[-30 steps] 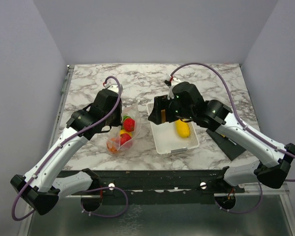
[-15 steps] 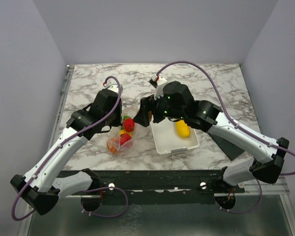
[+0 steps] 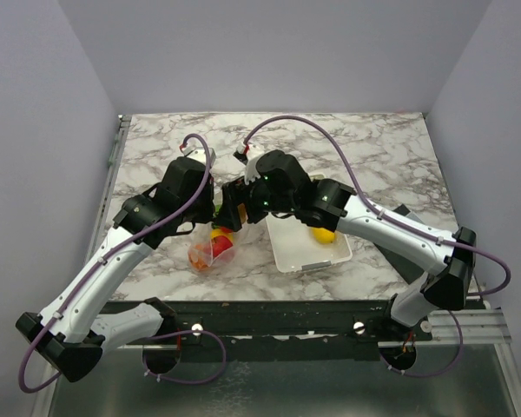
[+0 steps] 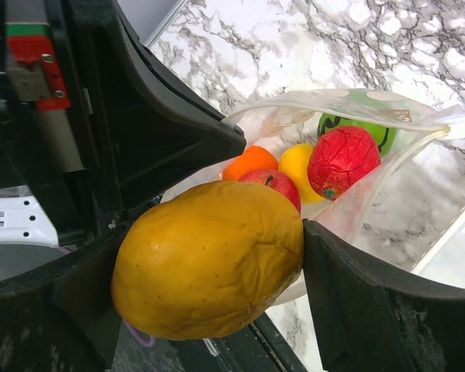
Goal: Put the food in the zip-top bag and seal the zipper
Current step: Place the fake fruit in the zipper food storage bag.
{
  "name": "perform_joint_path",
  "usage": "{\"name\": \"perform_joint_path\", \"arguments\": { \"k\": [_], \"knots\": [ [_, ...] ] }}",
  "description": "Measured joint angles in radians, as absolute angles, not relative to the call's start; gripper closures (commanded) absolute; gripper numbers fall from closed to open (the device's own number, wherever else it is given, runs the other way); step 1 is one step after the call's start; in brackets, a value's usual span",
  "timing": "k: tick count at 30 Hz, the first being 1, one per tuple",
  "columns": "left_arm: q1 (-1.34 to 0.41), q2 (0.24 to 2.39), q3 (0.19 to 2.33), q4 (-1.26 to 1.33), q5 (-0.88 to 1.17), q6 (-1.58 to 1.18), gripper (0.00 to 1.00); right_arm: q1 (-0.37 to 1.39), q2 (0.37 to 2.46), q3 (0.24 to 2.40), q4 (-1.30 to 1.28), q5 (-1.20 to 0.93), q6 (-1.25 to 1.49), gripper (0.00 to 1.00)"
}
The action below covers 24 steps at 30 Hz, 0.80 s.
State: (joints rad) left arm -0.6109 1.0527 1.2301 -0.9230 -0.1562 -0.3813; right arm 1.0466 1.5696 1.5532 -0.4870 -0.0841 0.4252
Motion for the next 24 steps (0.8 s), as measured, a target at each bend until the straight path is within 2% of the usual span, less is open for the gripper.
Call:
{"name": "perform_joint_path", "arguments": {
  "k": [3,8,14,18,24],
  "knots": [
    [-0.611,1.051,1.230,-0.923,-0.156,-0.381,1.00,1.049,1.584,1.553,-0.486,-0.084,0.425,0.62],
    [-0.611,1.051,1.230,-0.923,-0.156,-0.381,1.00,1.055,1.612,1.552,-0.475,-0.083,0.426,0.40],
    [-0.611,1.050,1.230,-0.923,-0.155,-0.381,1.00,1.065,1.620,1.550,-0.472,-0.069,0.427,0.25],
    [-0.611,1.050,1.230,-0.923,-0.154,-0.381,1.00,1.066,1.628,1.550,-0.473,-0.062,0.427,0.16],
    [-0.611,1.050,1.230,-0.923,-0.154,-0.381,1.00,1.066,1.629,1.550,-0.474,-0.055,0.428,0.08]
  ]
}}
